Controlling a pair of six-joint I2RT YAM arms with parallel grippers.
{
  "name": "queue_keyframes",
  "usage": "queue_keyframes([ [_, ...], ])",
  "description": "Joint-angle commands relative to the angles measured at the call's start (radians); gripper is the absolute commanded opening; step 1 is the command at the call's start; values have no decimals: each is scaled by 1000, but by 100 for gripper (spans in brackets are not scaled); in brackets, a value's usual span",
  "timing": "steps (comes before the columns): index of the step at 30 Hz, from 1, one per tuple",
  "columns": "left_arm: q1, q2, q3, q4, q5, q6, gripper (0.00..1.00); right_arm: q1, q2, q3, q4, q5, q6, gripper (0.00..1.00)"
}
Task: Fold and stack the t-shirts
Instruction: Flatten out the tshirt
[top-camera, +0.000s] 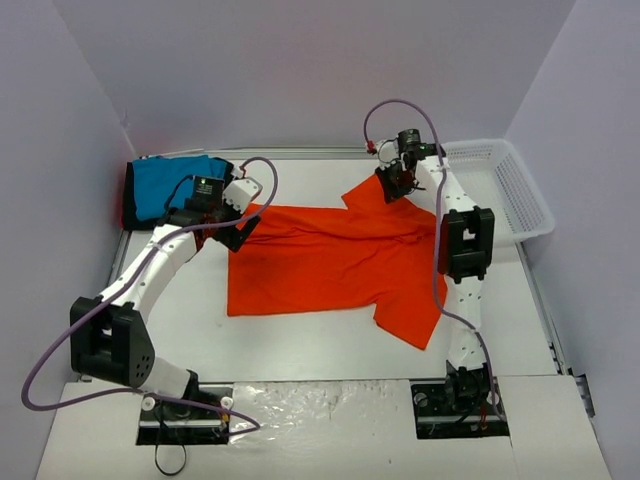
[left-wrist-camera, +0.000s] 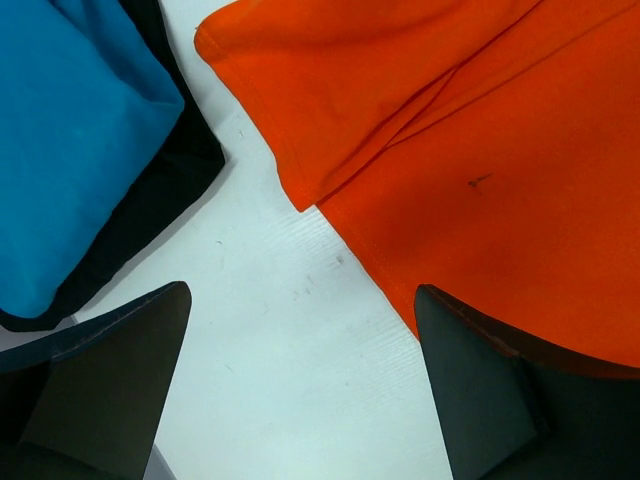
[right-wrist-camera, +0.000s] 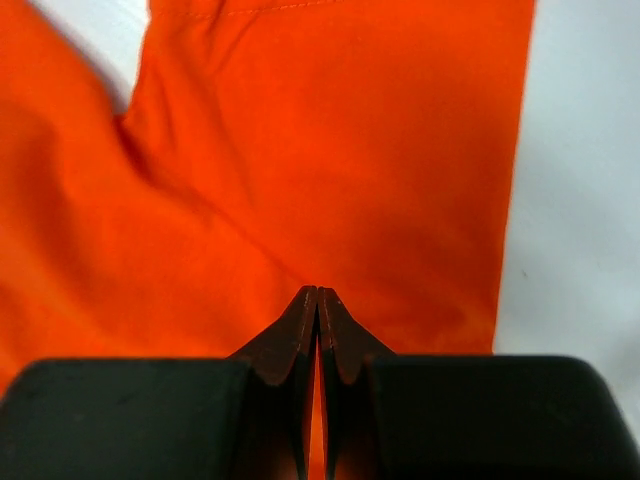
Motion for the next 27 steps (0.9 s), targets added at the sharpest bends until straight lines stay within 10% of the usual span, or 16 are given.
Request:
queue_keyframes([
  [1,3,-15,15,27,-34,-14,94,17,82,148,-79,2,1,0],
  [27,5,11,-19,49,-41,-26,94,44,416,316,-15,92,-16,0],
])
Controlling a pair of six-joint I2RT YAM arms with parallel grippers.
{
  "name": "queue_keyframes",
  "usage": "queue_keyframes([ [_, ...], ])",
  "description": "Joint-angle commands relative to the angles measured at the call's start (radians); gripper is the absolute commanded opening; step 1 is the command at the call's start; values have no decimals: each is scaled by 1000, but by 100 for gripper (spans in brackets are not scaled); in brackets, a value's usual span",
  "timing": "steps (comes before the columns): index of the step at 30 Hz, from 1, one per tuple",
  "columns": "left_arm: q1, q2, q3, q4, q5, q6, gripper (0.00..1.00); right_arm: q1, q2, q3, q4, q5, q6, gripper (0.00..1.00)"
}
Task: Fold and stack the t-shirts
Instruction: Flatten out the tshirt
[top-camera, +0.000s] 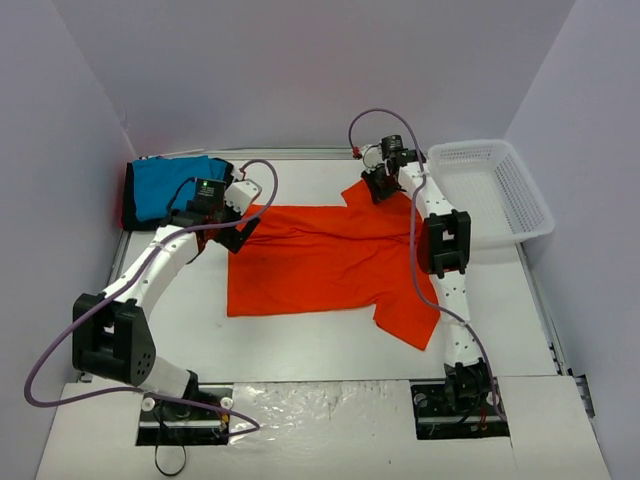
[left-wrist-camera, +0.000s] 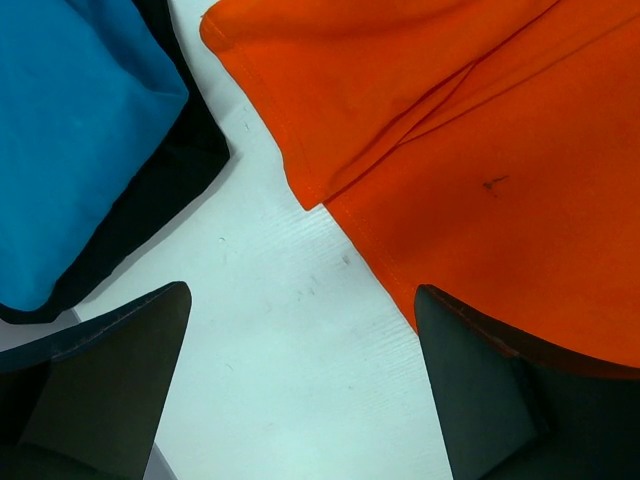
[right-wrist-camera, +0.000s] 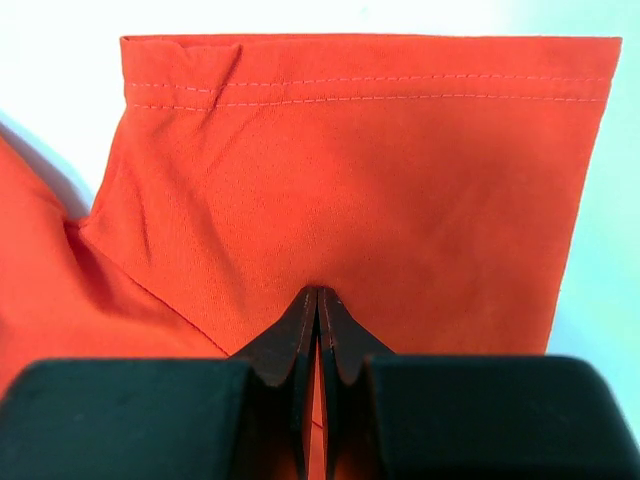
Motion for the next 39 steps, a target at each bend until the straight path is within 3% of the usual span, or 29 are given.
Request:
queue_keyframes([
  [1,5,-7,-4,19,-5,-19,94,-1,114,24,-2,93,15,0],
  [14,14,-7,-13,-15,-19,-9,94,-21,227,151,249,348,110,0],
  [29,26,43,-18,-30,-25,1,94,-12,296,205,441,481,-42,0],
  [34,26,51,-25,-23,-3,-3,94,17,209,86,567,593,-111,0],
  [36,26,49,-25,-17,-3,-5,94,37,136,54,584,598,-106,11],
  [39,26,31,-32,-11,10,-6,94,65,4,-41,607,572,-73,14],
])
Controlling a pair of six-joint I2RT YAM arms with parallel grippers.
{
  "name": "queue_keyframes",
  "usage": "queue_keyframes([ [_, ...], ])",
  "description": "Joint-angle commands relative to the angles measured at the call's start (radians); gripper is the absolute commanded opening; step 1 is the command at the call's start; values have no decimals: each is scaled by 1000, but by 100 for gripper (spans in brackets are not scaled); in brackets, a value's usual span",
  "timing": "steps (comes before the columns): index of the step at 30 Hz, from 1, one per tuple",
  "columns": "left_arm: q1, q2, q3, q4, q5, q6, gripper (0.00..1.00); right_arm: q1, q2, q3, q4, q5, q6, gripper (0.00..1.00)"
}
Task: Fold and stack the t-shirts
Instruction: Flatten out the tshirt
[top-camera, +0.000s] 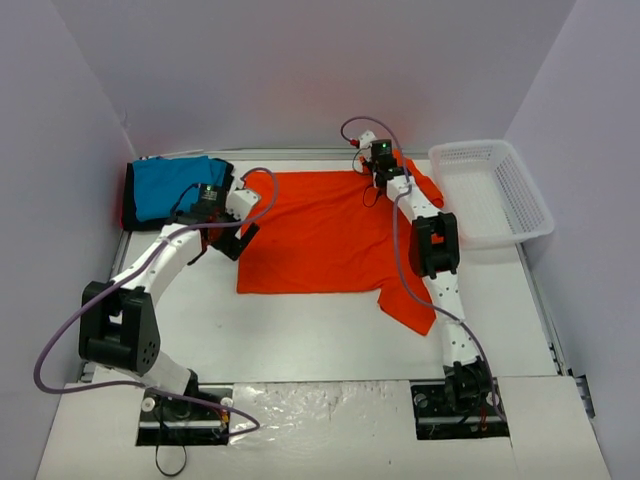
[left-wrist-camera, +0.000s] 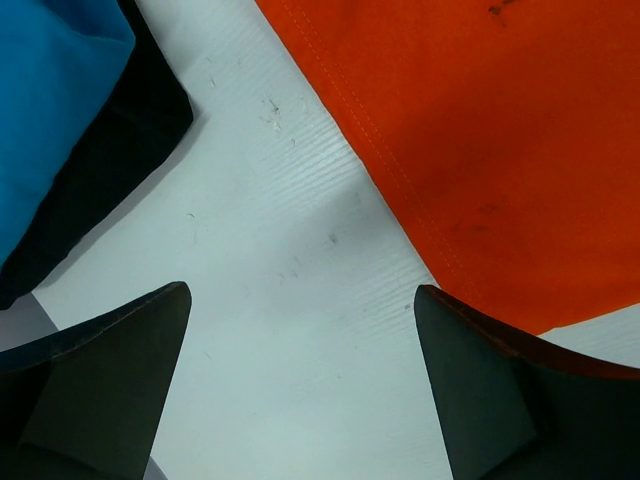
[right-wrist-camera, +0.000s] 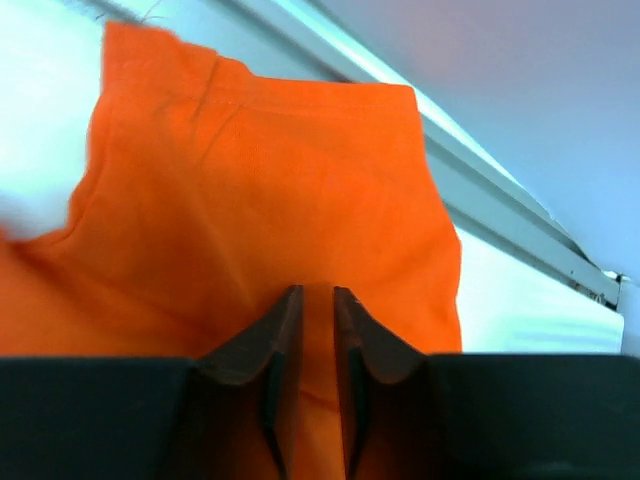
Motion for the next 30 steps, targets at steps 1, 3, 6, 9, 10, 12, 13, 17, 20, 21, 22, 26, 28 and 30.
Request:
queue_keyframes([
  [1,7,-37,-3,7,20,2,94,40,-185,-86,-33,7,30,18],
  [3,7,-67,-20,26,22,19,94,53,-291,-152,-34,-36,67,27],
  [6,10,-130,-52,53,26,29,94,82,-430,-253,-34,-59,71,53],
  [9,15,-174,-71,45,96,30,94,105,-564,-378,-34,-60,53,75],
  [10,16,-185,-77,43,110,35,94,105,-632,-414,-34,-62,56,81],
  [12,15,-211,-86,43,127,47,94,94,-703,-498,-34,-74,59,100],
  [13,15,-218,-88,39,129,49,94,87,-778,-591,-34,-100,60,100],
  [17,15,-267,-94,25,147,73,94,19,-979,-851,-69,-206,76,96],
  [20,-7,-285,-143,2,160,125,94,-31,-1151,-1002,-213,-299,45,52],
  [21,-42,-281,-151,-15,158,142,94,-42,-1184,-1034,-261,-324,35,37],
  [22,-66,-276,-161,-32,129,176,94,-53,-1216,-1098,-340,-349,28,32],
  [26,-227,-302,-285,35,-29,242,94,-104,-1442,-1273,-421,-396,48,36],
  [28,-290,-311,-370,98,-127,269,94,-143,-1521,-1367,-419,-416,67,36],
  [30,-316,-304,-422,149,-158,295,94,-174,-1621,-1411,-416,-439,86,46],
])
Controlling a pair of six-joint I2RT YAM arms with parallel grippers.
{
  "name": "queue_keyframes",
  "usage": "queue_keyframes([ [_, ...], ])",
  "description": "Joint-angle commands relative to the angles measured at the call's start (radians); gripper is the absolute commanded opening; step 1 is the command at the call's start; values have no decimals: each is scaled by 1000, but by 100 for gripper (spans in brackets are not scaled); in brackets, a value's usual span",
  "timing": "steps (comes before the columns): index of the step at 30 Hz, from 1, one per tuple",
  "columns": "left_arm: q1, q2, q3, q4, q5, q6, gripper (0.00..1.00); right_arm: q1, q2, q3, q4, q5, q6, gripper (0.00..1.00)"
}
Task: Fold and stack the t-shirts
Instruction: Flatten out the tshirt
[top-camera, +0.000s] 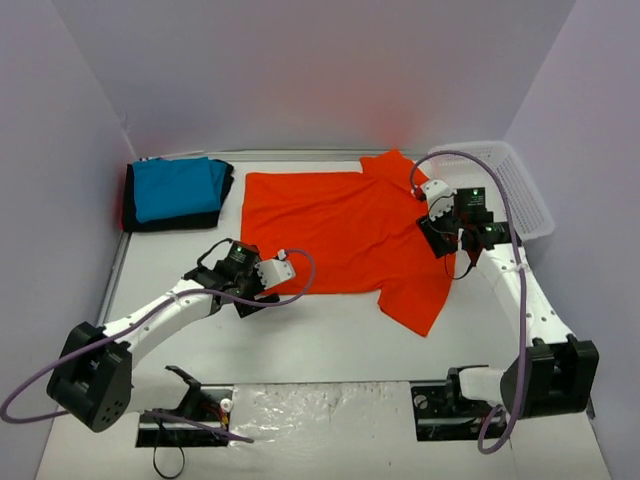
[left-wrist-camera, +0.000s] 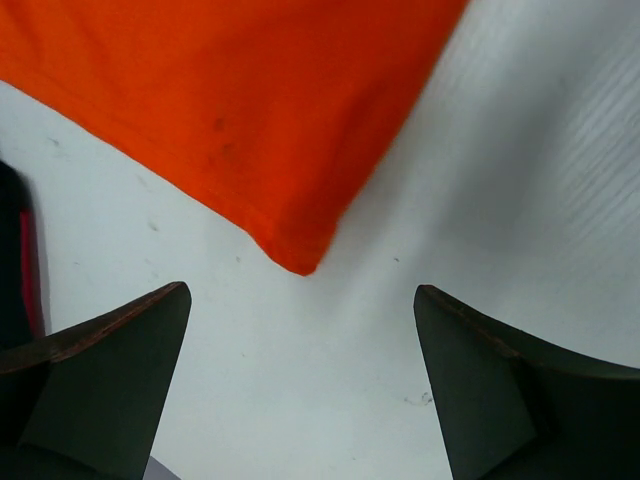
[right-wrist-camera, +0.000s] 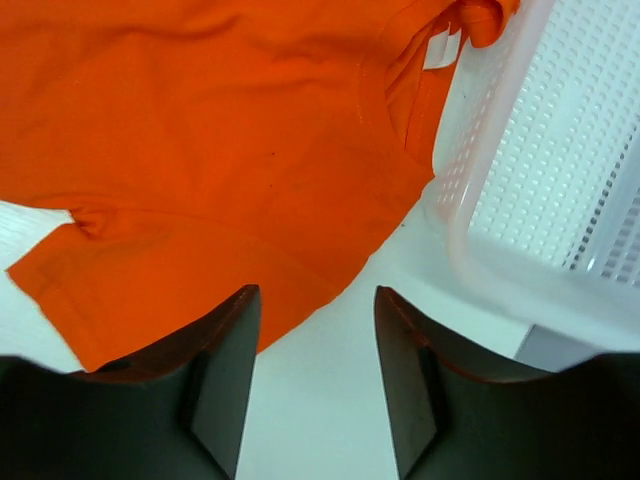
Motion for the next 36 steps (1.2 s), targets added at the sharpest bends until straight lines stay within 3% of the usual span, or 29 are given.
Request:
queue_keyframes([
  [1,-32,-22,-52,86,-138,93,94,-59,-183,-73,-36,-97,30,47],
  [3,-54,-18,-69,95,-183,114,94,-138,-220,-102,-28,-166,36,52],
  [9,-85,-1,-146,256,-297,154,94,-235,-259,-139,-30,-289,50,54],
  [17,-86,42,-172,276,-242,156,94,-361,-217,-128,-31,-394,68,54],
  [23,-78,131,-168,311,-225,142,95,-386,-207,-124,-31,-397,73,55],
  [26,-71,179,-137,305,-222,134,100,-389,-203,-122,-31,-400,75,56],
  [28,-66,220,-114,307,-234,134,88,-392,-207,-124,-31,-400,75,56],
  [29,-66,234,-100,299,-237,128,72,-390,-208,-127,-31,-398,73,56],
  [31,-55,263,-62,256,-228,119,50,-392,-213,-130,-31,-391,72,57],
  [32,-54,269,-51,245,-222,119,28,-390,-214,-131,-33,-389,70,57],
  [34,-52,271,-37,215,-214,119,5,-392,-222,-130,-37,-394,68,57],
  [36,-43,255,-22,175,-196,116,2,-389,-219,-116,-66,-404,47,57],
])
